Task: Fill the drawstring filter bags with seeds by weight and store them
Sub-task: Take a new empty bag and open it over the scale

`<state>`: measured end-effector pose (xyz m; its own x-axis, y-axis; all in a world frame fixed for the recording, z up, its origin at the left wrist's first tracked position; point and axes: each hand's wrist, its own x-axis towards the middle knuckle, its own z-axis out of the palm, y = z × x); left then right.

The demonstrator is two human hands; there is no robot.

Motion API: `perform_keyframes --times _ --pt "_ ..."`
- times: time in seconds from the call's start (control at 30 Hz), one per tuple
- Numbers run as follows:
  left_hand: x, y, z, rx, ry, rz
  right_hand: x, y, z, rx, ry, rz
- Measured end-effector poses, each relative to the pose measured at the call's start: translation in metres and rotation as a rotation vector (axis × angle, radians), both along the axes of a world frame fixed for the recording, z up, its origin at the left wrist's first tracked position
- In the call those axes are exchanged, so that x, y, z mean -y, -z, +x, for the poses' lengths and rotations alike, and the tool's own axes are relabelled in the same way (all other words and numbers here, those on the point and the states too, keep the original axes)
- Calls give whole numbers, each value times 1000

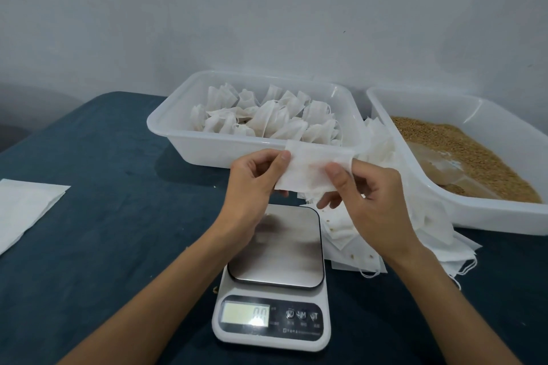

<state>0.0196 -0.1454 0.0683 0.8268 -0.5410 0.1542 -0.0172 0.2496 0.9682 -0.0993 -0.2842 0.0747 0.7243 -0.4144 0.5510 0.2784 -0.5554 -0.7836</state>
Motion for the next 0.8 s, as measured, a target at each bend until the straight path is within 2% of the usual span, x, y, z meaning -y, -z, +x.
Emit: perform_keyframes --times 0.07,0.17,0.23,0.3,0.4,0.5,0.63,0.8 --pt "0 -1 0 19 -13 -6 1 -2 1 -34 -31 98" --pt "0 -2 1 6 -49 -10 4 -3 1 -33 -6 118" --pt "-2 -2 3 80 -112 15 6 -6 0 -20 24 137" --pt "-6 -3 2 293 -154 83 8 -9 -1 -15 42 150" --pt "-9 -3 -6 657 -38 217 10 -9 -1 -47 61 116" --pt "-5 2 -15 844 68 336 8 -10 -3 -113 -9 64" --pt "0 7 -18 878 31 398 -4 -14 -3 -223 -141 -39" --pt "-2 1 -14 834 11 362 -4 -42 -10 -246 -52 -46"
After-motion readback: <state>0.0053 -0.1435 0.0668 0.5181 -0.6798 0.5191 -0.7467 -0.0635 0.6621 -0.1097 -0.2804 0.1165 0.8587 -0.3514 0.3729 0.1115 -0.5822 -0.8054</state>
